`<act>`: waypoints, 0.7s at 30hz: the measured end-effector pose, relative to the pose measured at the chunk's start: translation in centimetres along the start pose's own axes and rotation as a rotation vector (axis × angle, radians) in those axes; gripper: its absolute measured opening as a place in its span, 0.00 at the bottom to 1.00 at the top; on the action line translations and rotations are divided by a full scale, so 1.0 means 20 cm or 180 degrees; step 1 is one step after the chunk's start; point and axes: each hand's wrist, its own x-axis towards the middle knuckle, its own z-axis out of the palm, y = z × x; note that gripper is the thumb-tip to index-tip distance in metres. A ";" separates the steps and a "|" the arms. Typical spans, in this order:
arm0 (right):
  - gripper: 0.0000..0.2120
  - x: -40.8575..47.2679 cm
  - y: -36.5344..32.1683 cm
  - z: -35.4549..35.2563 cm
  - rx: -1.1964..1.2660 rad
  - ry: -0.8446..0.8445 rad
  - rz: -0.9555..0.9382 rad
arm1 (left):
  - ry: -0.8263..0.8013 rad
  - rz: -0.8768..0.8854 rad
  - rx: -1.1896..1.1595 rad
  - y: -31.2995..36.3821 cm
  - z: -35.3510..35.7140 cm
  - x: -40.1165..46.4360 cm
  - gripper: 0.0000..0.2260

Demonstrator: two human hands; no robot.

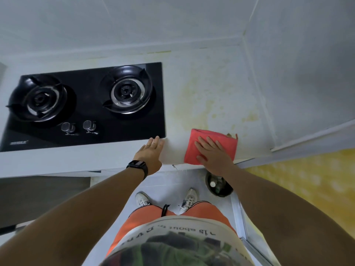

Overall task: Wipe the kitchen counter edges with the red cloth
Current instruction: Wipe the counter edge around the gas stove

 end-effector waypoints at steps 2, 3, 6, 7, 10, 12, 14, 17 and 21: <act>0.29 0.02 -0.04 0.00 -0.0007 -0.0009 0.0062 | -0.0045 -0.0078 -0.0066 -0.02 -0.01 0.00 0.40; 0.29 0.03 -0.06 0.00 -0.0026 -0.0021 0.0047 | -0.0058 -0.0119 -0.0096 -0.03 -0.01 0.00 0.40; 0.29 0.12 -0.15 -0.06 -0.0111 -0.0078 -0.0195 | -0.0036 -0.0249 -0.0205 -0.07 -0.01 -0.02 0.40; 0.29 0.14 -0.19 -0.07 -0.0124 -0.0109 -0.0264 | -0.0028 -0.0242 -0.0231 -0.07 -0.01 -0.03 0.40; 0.30 0.22 -0.35 -0.06 -0.0164 -0.0156 -0.0434 | 0.0046 -0.0173 -0.0232 -0.09 0.00 -0.06 0.40; 0.30 0.25 -0.45 -0.04 -0.0175 -0.0109 -0.0482 | 0.0049 -0.0102 -0.0189 -0.10 -0.01 -0.07 0.39; 0.30 0.26 -0.52 -0.02 -0.0153 -0.0067 -0.0450 | 0.0048 -0.0012 -0.0187 -0.11 -0.05 -0.07 0.38; 0.30 0.23 -0.55 -0.02 -0.0087 -0.0086 -0.0283 | 0.0226 0.0098 -0.0209 -0.11 -0.14 -0.09 0.34; 0.30 0.22 -0.63 -0.01 0.0387 0.0228 0.0255 | 0.0655 -0.0049 -0.0447 -0.13 -0.22 -0.06 0.21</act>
